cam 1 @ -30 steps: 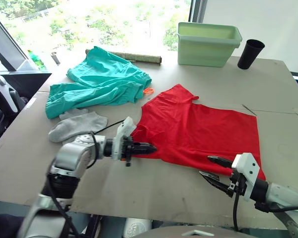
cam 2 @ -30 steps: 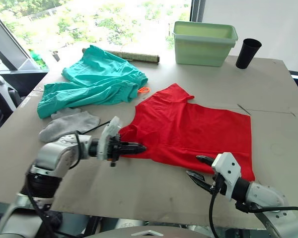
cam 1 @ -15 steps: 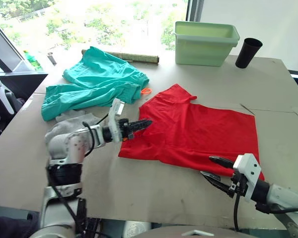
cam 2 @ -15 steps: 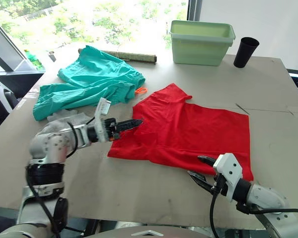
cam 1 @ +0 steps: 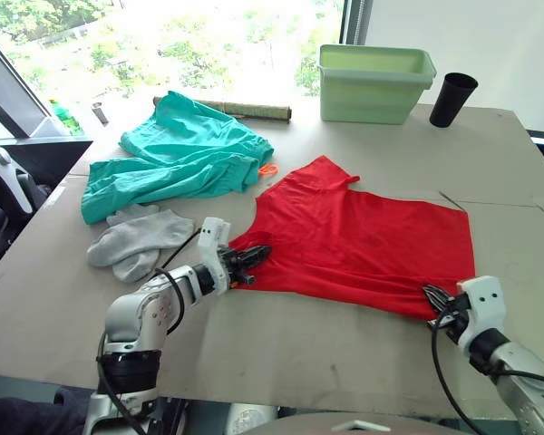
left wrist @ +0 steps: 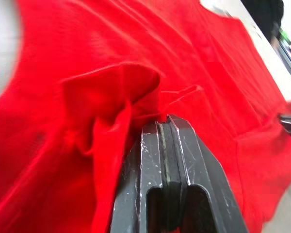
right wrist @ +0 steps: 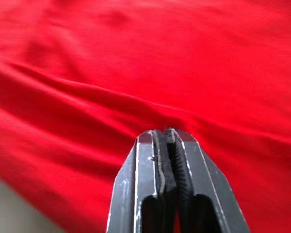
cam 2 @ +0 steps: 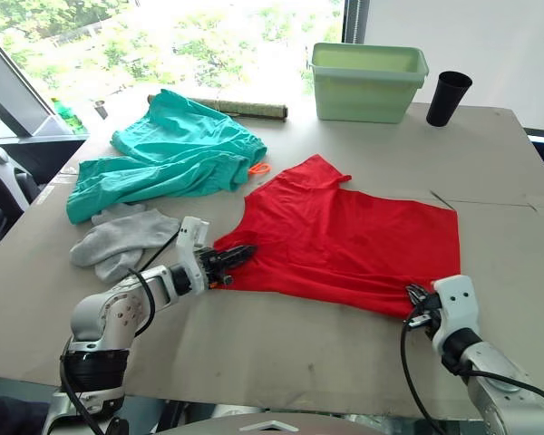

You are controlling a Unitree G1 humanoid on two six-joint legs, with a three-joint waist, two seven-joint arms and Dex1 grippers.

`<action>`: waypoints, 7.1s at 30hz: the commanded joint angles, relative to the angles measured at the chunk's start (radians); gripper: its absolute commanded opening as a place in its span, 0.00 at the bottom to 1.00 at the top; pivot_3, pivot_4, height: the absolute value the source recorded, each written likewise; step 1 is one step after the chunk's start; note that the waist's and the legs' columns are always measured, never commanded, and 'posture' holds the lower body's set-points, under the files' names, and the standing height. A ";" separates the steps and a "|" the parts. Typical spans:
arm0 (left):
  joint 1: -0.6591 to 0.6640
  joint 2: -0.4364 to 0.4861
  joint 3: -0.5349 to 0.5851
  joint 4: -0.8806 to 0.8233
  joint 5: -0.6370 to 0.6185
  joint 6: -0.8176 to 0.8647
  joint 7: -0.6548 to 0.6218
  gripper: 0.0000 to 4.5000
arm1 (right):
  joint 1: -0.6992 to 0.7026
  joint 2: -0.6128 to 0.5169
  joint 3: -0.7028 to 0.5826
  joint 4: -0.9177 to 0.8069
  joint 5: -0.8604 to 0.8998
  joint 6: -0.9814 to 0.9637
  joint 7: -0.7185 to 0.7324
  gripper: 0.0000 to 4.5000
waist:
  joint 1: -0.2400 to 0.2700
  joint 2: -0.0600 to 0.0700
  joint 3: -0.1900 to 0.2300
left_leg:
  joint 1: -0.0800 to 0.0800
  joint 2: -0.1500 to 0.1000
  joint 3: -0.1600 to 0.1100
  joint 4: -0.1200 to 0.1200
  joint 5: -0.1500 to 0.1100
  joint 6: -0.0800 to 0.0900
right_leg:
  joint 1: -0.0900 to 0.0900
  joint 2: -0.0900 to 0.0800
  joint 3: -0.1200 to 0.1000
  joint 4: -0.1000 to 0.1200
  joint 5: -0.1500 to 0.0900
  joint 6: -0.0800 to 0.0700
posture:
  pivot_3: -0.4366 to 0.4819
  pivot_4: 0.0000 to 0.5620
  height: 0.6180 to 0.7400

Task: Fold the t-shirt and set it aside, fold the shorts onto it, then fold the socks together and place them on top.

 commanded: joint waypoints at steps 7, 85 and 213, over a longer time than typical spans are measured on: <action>0.071 0.010 0.119 -0.063 -0.045 0.092 0.159 0.00 | 0.027 -0.066 -0.067 -0.036 -0.036 0.053 0.002 0.01 | -0.001 0.004 -0.003 | 0.000 -0.001 0.000 0.001 0.000 0.000 | 0.000 0.001 0.000 0.000 0.000 0.000 | 0.48 0.27 1.00; -0.583 0.308 -0.213 0.404 0.083 -0.083 -0.332 0.59 | -0.153 -0.282 -0.181 -0.299 0.343 0.003 0.370 0.74 | 0.006 -0.008 0.012 | -0.003 -0.008 -0.001 0.001 -0.001 0.002 | 0.000 0.008 -0.003 -0.004 0.000 0.001 | 0.48 0.27 1.00; -0.932 -0.042 -0.271 1.121 0.719 -0.563 -0.161 0.68 | -0.142 -0.180 0.073 -0.358 0.081 0.045 0.129 0.76 | 0.005 -0.009 0.007 | -0.018 -0.012 -0.013 0.018 -0.003 0.005 | -0.005 0.007 -0.012 0.008 0.002 0.012 | 0.48 0.27 1.00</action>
